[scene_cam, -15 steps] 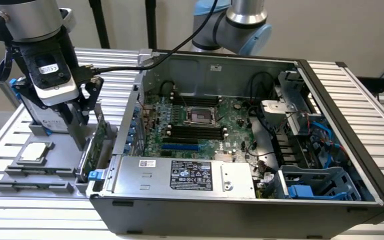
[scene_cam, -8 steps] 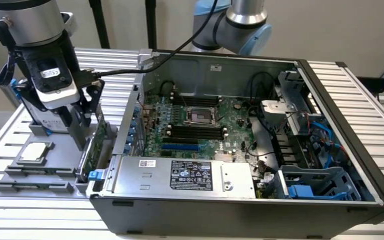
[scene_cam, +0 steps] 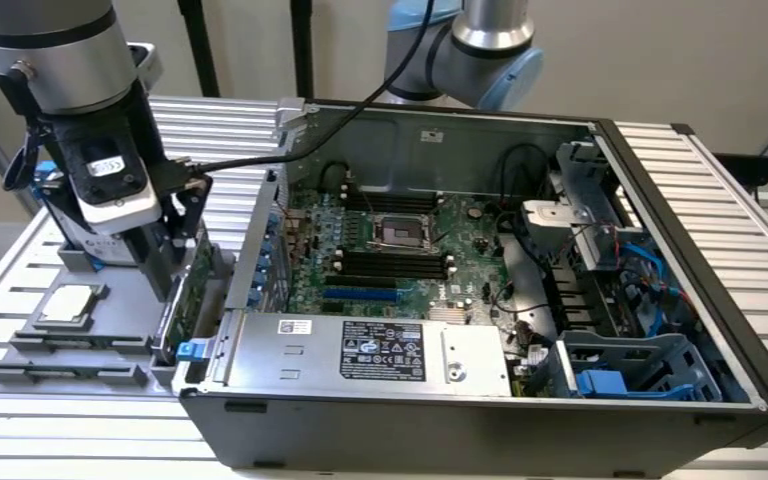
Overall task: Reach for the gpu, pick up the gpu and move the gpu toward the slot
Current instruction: 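Pick up the gpu and move the gpu toward the slot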
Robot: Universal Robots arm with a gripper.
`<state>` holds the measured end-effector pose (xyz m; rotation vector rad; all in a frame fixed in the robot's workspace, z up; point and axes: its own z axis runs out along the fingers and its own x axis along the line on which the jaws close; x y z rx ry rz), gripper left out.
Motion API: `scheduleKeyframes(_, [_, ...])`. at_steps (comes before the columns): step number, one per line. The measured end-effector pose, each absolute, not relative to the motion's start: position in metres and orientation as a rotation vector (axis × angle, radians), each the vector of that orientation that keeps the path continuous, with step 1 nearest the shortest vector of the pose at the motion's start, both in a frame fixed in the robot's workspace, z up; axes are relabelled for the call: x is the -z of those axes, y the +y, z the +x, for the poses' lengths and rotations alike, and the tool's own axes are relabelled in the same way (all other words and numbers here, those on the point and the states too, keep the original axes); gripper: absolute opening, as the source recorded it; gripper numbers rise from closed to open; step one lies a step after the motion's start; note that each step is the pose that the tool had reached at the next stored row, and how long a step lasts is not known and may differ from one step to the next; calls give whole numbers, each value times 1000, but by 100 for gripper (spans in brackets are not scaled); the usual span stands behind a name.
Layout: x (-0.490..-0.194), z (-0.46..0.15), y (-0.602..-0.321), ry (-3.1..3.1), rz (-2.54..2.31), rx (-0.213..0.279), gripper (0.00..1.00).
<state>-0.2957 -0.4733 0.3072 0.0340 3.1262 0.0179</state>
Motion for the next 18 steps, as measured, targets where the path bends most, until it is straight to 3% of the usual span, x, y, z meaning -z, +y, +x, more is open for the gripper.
scheduleKeyframes(18, [-275,-296,-473,3126,44,-18,42])
